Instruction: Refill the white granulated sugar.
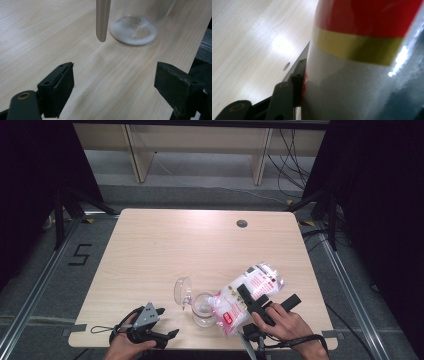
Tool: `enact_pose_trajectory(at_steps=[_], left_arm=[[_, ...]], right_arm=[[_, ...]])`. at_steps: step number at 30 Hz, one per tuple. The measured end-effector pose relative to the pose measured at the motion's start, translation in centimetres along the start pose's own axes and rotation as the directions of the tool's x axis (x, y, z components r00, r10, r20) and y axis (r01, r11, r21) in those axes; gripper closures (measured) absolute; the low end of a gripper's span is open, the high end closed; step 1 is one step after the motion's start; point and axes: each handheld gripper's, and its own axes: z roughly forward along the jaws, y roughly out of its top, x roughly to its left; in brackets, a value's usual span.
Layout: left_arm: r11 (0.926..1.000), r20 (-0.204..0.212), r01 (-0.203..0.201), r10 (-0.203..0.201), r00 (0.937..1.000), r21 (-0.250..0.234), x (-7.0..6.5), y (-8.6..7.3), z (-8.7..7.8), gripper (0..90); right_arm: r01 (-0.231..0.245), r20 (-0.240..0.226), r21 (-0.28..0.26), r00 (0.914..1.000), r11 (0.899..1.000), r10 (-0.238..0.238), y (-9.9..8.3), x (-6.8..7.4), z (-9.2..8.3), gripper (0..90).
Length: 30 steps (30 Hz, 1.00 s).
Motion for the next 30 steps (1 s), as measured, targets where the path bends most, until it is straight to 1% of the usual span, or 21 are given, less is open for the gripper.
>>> enact_pose_trajectory(at_steps=[1, 2, 3, 4, 7, 8, 9, 10, 15, 16, 17, 18, 19, 20, 23, 24, 25, 26, 27, 28, 30], left_arm=[[1.0, 0.0, 0.001, -0.001, 1.0, 0.0, 0.0, 0.0, 0.01, 15.9], [1.0, -0.003, 0.001, -0.001, 1.0, -0.002, -0.02, -0.03, 0.07, 15.9], [1.0, -0.003, 0.001, -0.001, 1.0, -0.002, -0.02, -0.03, 0.07, 15.9], [0.9999, 0.007, 0.011, -0.011, 0.9999, -0.012, -0.13, -0.04, 0.07, 15.9], [0.9999, 0.005, 0.008, -0.008, 1.0, -0.01, -0.08, -0.03, 0.04, 15.9], [1.0, 0.001, -0.003, 0.003, 1.0, -0.001, 0.03, 0.0, -0.01, 15.9], [0.9998, 0.01, 0.015, -0.015, 0.9998, -0.016, -0.1, -0.02, 0.06, 15.9], [1.0, 0.009, -0.002, 0.002, 1.0, -0.002, 0.03, -0.01, -0.04, 15.9], [1.0, 0.004, 0.001, -0.001, 1.0, -0.002, 0.02, -0.04, 0.01, 16.0], [0.9999, 0.002, 0.013, -0.013, 0.9999, -0.011, -0.09, -0.05, 0.1, 15.9], [1.0, -0.002, 0.001, -0.001, 1.0, -0.003, -0.01, -0.03, 0.08, 16.0], [1.0, -0.002, 0.001, -0.001, 1.0, -0.003, -0.01, -0.03, 0.08, 16.0], [1.0, 0.0, 0.001, -0.001, 1.0, 0.0, -0.01, 0.0, 0.01, 15.9], [0.9998, 0.006, 0.006, -0.006, 1.0, -0.017, -0.05, 0.0, 0.02, 15.9], [0.9999, -0.002, -0.012, 0.012, 0.9999, 0.004, 0.09, 0.02, -0.16, 15.9], [0.9999, -0.006, -0.012, 0.012, 0.9999, 0.006, 0.08, 0.01, -0.16, 16.0], [1.0, -0.006, 0.0, 0.0, 1.0, -0.002, -0.03, -0.01, -0.1, 16.0], [1.0, -0.012, -0.001, 0.001, 0.9999, -0.008, -0.01, -0.03, 0.01, 15.9], [1.0, -0.012, -0.001, 0.001, 0.9999, -0.008, -0.01, -0.03, 0.01, 16.0], [0.9999, -0.018, 0.0, 0.0, 0.9998, -0.012, -0.06, -0.04, 0.06, 16.0], [1.0, -0.015, 0.0, -0.001, 0.9999, -0.01, -0.05, -0.03, 0.03, 16.0]], right_arm=[[-0.004, -0.001, 0.0, 1.0, 1.0, 0.004, -0.04, -0.09, -0.06, 55.3], [-0.023, -0.004, -0.01, 0.9997, 1.0, 0.023, -0.02, -0.09, 0.0, 55.3], [-0.023, -0.004, -0.01, 0.9997, 1.0, 0.023, -0.02, -0.09, 0.0, 55.3], [-0.02, 0.007, -0.007, 0.9998, 1.0, 0.02, -0.01, -0.25, -0.1, 55.3], [-0.026, 0.007, -0.01, 0.9996, 1.0, 0.026, -0.01, -0.32, -0.15, 55.4], [-0.005, 0.009, -0.005, 1.0, 1.0, 0.005, 0.04, -0.34, -0.16, 55.4], [0.0, -0.004, -0.005, 1.0, 1.0, 0.0, 0.08, -0.33, -0.17, 55.4], [-0.001, -0.007, -0.006, 1.0, 1.0, 0.001, 0.12, -0.3, -0.14, 55.4], [0.003, -0.008, -0.013, 1.0, 1.0, -0.003, 0.09, -0.16, -0.12, 55.4], [0.008, -0.008, -0.01, 0.9999, 1.0, -0.008, 0.08, -0.19, -0.14, 55.5], [0.013, -0.011, -0.013, 0.9999, 1.0, -0.013, 0.06, -0.2, -0.05, 55.5], [0.014, 0.001, -0.009, 0.9999, 1.0, -0.014, 0.09, -0.15, 0.01, 55.5], [0.016, -0.004, -0.009, 0.9999, 1.0, -0.016, 0.09, -0.2, 0.09, 55.5], [0.015, -0.004, -0.012, 0.9999, 1.0, -0.015, 0.09, -0.24, 0.14, 55.5], [0.014, -0.011, -0.022, 0.9998, 1.0, -0.014, 0.09, -0.45, 0.28, 55.6], [0.018, -0.002, -0.02, 0.9998, 1.0, -0.018, 0.1, -0.49, 0.3, 55.7], [0.021, -0.009, -0.014, 0.9997, 1.0, -0.021, 0.14, -0.58, 0.29, 55.6], [0.026, 0.0, -0.011, 0.9997, 1.0, -0.026, 0.14, -0.59, 0.26, 55.7], [0.026, 0.0, -0.011, 0.9997, 1.0, -0.026, 0.14, -0.59, 0.26, 55.7], [0.003, 0.001, -0.019, 1.0, 1.0, -0.003, 0.1, -0.63, 0.27, 55.8], [0.005, -0.002, -0.016, 1.0, 1.0, -0.005, 0.08, -0.67, 0.24, 55.9]])
